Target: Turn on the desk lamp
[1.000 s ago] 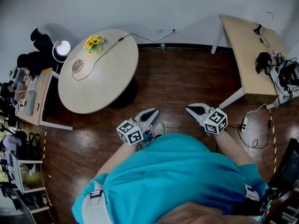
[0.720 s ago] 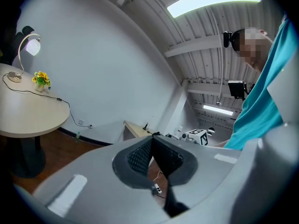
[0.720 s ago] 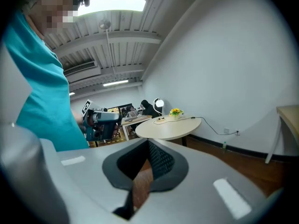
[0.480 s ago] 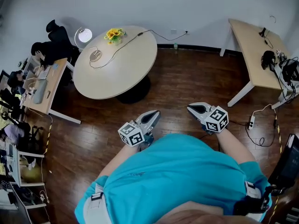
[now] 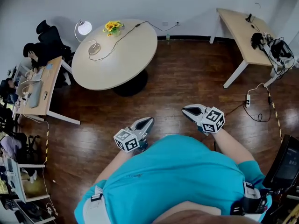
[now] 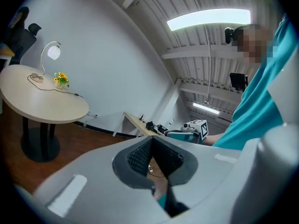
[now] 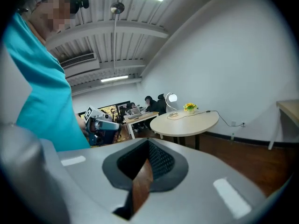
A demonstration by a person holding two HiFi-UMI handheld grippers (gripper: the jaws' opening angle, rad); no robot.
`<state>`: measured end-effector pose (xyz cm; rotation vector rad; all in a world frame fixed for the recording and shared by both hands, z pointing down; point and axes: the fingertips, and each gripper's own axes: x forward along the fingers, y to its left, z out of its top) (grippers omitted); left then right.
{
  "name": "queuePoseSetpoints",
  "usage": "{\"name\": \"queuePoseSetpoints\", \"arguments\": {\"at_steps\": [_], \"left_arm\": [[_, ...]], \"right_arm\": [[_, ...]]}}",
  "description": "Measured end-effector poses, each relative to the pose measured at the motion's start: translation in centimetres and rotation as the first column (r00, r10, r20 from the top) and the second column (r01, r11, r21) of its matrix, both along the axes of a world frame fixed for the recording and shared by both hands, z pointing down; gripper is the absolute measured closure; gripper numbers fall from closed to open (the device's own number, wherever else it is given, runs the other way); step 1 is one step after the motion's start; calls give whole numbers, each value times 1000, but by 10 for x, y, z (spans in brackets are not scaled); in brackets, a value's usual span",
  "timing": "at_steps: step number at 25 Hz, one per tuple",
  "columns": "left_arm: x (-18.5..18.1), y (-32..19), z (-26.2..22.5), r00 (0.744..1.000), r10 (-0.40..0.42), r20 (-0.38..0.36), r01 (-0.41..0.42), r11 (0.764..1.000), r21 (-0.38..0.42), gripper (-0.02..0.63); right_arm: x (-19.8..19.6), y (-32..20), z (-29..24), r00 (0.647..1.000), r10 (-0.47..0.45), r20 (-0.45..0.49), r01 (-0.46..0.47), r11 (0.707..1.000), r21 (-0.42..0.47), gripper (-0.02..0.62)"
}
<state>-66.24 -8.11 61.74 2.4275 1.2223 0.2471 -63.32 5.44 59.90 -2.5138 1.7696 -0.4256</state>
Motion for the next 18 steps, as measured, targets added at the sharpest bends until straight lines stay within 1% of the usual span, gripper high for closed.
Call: {"name": "queuePoseSetpoints", "arguments": {"at_steps": [2, 5, 8, 14, 18], "left_arm": [[-19, 5, 3, 1000, 23, -4, -23, 1000, -8, 586], [-49, 18, -5, 997, 61, -37, -62, 998, -15, 586], [-79, 32, -14, 996, 69, -48, -71, 997, -27, 586], [-123, 97, -22, 999, 28, -45, -30, 999, -26, 586], [-154, 139, -24, 1000, -28, -11, 27, 999, -36, 586]], "right_arm": [[-23, 2, 6, 1000, 24, 10, -24, 1000, -8, 594], [-58, 8, 5, 999, 39, -6, -39, 999, -25, 594], [-90, 23, -1, 999, 53, -11, -54, 998, -24, 594], [-139, 88, -12, 999, 43, -9, -43, 999, 6, 594], [-169, 130, -21, 1000, 26, -12, -25, 998, 58, 594]]}}
